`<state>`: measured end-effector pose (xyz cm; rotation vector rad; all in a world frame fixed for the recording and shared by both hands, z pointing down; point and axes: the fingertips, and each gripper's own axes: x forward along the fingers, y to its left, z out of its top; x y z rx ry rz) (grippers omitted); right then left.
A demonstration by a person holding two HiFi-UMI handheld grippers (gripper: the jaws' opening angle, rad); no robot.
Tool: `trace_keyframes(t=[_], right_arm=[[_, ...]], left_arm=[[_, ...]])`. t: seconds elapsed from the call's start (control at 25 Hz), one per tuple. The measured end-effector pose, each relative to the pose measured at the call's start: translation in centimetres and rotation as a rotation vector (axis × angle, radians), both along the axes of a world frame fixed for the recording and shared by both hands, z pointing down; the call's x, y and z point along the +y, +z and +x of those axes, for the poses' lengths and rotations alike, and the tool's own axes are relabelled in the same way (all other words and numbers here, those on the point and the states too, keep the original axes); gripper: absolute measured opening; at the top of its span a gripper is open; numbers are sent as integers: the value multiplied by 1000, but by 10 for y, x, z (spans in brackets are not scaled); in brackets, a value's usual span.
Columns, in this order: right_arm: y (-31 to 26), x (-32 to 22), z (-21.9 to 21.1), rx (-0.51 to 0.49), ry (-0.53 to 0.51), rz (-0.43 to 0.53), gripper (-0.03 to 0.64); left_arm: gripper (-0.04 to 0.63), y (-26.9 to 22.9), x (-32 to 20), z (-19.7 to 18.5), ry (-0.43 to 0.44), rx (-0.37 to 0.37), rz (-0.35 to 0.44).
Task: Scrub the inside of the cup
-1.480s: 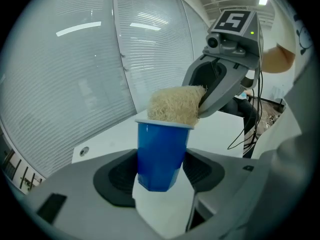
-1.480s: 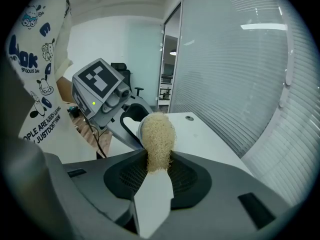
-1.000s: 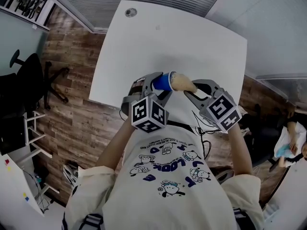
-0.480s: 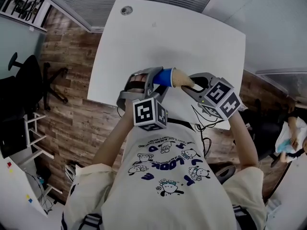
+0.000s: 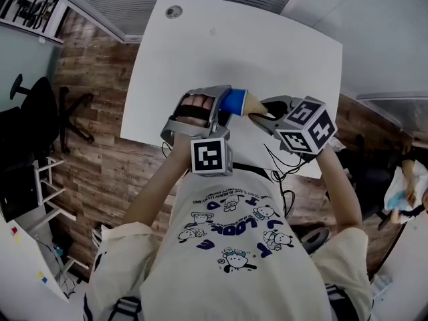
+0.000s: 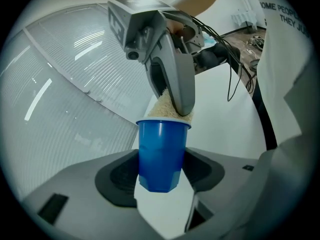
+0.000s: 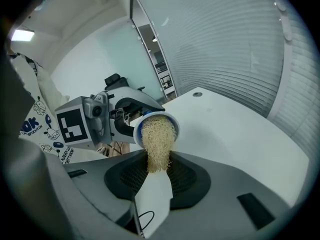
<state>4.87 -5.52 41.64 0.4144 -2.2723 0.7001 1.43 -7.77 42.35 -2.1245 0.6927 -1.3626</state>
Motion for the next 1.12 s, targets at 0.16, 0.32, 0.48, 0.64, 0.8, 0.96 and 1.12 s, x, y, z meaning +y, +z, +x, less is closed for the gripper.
trace_keyframes(t=[0.16,0.32,0.48,0.64,0.8,0.96,1.12], right_arm=[[4,-1,0,22,-4,-8,115],[4,-5,2,22,0,-21,115],[4,-6,2,12,14,-70,114],[4,-9,0,8,16,-70,114],[3,-14,-1,37,0,7,114],[0,-15,-2,71,-30,73,114],[0,-16,-3,112,-81,148,114]], left_arm=[[293,4,0,3,46,-77,21],[293,4,-3,6,60,-101,28],[294,2,-5,10,75,-108,44],[295,-4,-10,13,94,-151,119],[293,-6,-14,14,94,-165,132],[293,0,-9,14,91,-132,52],[293,3,-6,17,87,-94,-6]])
